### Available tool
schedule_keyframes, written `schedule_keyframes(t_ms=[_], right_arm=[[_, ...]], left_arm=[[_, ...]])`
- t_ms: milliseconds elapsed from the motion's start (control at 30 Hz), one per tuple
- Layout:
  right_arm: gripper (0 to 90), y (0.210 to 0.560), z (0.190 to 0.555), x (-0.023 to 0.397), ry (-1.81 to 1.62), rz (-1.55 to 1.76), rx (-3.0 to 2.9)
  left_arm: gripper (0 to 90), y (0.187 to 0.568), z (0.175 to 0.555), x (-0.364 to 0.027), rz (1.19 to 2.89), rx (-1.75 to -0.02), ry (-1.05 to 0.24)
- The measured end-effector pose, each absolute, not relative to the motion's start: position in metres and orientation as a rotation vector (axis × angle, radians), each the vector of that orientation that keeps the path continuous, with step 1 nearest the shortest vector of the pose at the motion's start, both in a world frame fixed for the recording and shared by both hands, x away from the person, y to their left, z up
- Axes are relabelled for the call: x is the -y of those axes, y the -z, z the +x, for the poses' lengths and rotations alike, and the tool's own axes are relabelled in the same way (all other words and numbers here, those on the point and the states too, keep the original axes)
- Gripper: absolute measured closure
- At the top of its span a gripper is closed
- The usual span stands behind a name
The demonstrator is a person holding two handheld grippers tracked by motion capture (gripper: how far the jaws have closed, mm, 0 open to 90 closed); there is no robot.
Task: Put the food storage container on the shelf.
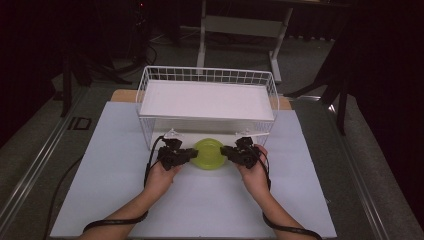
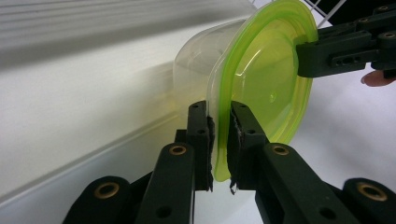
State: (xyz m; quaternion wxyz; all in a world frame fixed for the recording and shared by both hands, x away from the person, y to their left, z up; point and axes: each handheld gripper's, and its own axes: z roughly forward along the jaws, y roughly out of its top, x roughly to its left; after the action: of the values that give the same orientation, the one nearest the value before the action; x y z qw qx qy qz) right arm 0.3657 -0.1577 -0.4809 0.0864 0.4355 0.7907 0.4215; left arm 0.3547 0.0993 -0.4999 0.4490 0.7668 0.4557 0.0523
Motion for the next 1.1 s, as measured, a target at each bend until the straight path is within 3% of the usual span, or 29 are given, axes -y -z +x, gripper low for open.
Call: schedule_keyframes(t_ms=[333, 767, 933, 1100], right_arm=[[78.8, 0.481, 0.374, 0.155, -1.264, 1.291, -2.310], [76.3, 0.481, 0.377, 0.150, -1.230, 1.192, -2.233], [76.1, 0.483, 0.384, 0.151, -1.281, 1.202, -2.198], [72.7, 0.487, 0.386, 0.149, -1.274, 1.153, -2.161]], left_arm=[[80.1, 0.504, 0.361, -0.103, 1.845, -1.115, -0.120], [74.6, 0.508, 0.366, -0.106, 1.775, -1.039, -0.205], [68.1, 0.509, 0.369, -0.106, 1.780, -1.003, -0.279], [61.0, 0.510, 0.376, -0.109, 1.747, -1.037, -0.264]])
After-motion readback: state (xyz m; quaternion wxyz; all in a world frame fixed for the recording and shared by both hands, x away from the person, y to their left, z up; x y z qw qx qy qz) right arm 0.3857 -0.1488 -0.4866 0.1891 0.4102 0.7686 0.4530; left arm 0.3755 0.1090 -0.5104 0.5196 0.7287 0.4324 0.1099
